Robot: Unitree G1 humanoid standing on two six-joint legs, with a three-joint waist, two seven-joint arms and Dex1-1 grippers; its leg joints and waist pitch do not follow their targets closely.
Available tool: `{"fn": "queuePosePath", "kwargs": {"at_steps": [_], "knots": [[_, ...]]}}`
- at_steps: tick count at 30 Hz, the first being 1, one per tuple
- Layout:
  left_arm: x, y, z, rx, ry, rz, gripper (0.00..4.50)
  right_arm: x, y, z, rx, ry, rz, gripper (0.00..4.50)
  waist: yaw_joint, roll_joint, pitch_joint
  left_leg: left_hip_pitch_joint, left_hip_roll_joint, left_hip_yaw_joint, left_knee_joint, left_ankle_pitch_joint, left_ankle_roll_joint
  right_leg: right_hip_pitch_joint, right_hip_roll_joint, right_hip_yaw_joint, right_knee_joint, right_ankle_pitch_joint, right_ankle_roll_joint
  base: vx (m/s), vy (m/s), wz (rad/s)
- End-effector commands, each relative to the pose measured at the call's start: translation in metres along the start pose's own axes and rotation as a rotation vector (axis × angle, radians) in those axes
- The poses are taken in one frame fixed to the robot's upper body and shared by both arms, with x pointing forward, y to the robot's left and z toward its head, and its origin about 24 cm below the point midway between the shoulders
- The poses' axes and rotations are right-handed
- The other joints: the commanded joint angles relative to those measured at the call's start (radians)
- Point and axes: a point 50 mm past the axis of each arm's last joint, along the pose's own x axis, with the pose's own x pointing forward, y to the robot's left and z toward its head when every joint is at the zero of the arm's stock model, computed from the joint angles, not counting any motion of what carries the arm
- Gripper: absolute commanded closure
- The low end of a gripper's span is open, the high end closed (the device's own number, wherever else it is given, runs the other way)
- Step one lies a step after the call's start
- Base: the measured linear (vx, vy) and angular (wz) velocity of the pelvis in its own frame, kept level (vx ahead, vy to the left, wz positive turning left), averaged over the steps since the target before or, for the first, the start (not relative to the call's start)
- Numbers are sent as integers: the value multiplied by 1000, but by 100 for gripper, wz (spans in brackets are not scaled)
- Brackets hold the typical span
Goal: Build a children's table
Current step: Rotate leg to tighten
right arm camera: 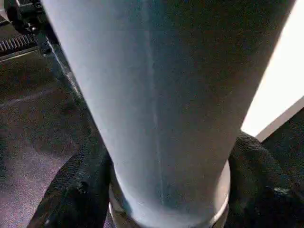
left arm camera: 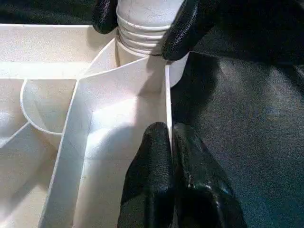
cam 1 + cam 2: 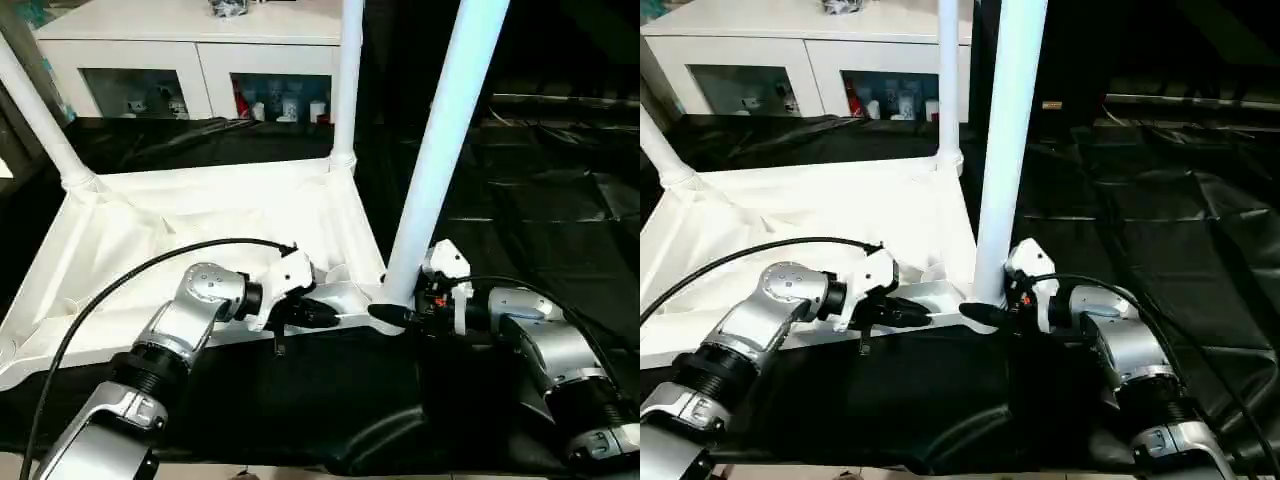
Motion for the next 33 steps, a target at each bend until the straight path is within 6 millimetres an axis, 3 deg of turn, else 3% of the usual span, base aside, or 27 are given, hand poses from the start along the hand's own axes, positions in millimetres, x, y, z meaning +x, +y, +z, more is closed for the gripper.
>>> {"fn": "queuePosePath", "kwargs": {"at_steps": [1,5,8,11,12,18,19,23,25,28,30,32,33], "knots": [[2,-1,-2,9,32,-26,450,0,-1,-2,5,13,-1,177,1,-10,-56,6,37,-5,-66,-179,71,54,-63,43,-74,-169,-245,0,0,0],[3,-1,-3,-2,26,-10,450,1,-1,-5,20,7,-15,178,0,-9,-56,6,37,-5,-67,-184,69,53,-63,43,-74,-172,-245,0,0,0],[8,5,-3,-42,15,83,450,7,-5,-11,76,-8,-137,178,-4,-10,-52,7,35,-5,-69,-205,60,51,-63,43,-79,-210,-240,0,0,0],[19,9,2,-85,-21,166,450,16,-8,-18,146,-32,-293,178,-8,-9,-48,13,32,-8,-74,-254,26,45,-66,43,-94,-341,-199,0,0,0],[29,10,6,-101,-37,211,450,24,-8,-21,192,-40,-406,178,-9,-10,-49,14,33,-9,-75,-261,21,44,-65,43,-95,-360,-187,0,0,0],[59,8,17,-119,-44,312,450,52,-3,-23,280,-28,-613,178,-21,-8,-45,16,29,-12,-78,-299,5,35,-65,43,-108,-438,-145,0,0,0],[67,5,23,-119,-56,295,450,60,0,-17,258,-44,-616,178,-21,-9,-44,16,29,-12,-79,-307,8,34,-64,43,-110,-448,-140,0,0,0],[71,5,25,-88,-42,279,450,65,0,-9,225,-70,-601,178,-22,-8,-46,11,29,-14,-80,-306,19,35,-65,43,-111,-445,-127,0,0,0],[68,6,24,-73,-28,278,450,64,-1,-4,232,-107,-580,123,-23,-8,-46,11,29,-14,-81,-308,22,35,-64,43,-111,-434,-130,0,0,0],[63,8,21,-57,-13,274,450,61,-3,0,229,-131,-553,100,-22,-8,-46,10,29,-13,-81,-316,28,35,-65,43,-111,-429,-135,0,0,0],[52,8,15,-31,1,223,450,48,-7,3,158,-107,-487,66,-21,-12,-46,5,29,-15,-81,-309,36,41,-65,42,-110,-425,-133,0,0,0],[46,6,12,-9,7,181,450,39,-9,5,139,-101,-419,61,-21,-8,-47,5,31,-14,-81,-299,40,40,-66,44,-108,-408,-138,0,0,0],[40,6,9,-2,15,145,450,31,-9,6,114,-91,-351,61,-20,-11,-52,-2,30,-13,-78,-252,53,50,-66,45,-99,-335,-151,0,0,0]]}}
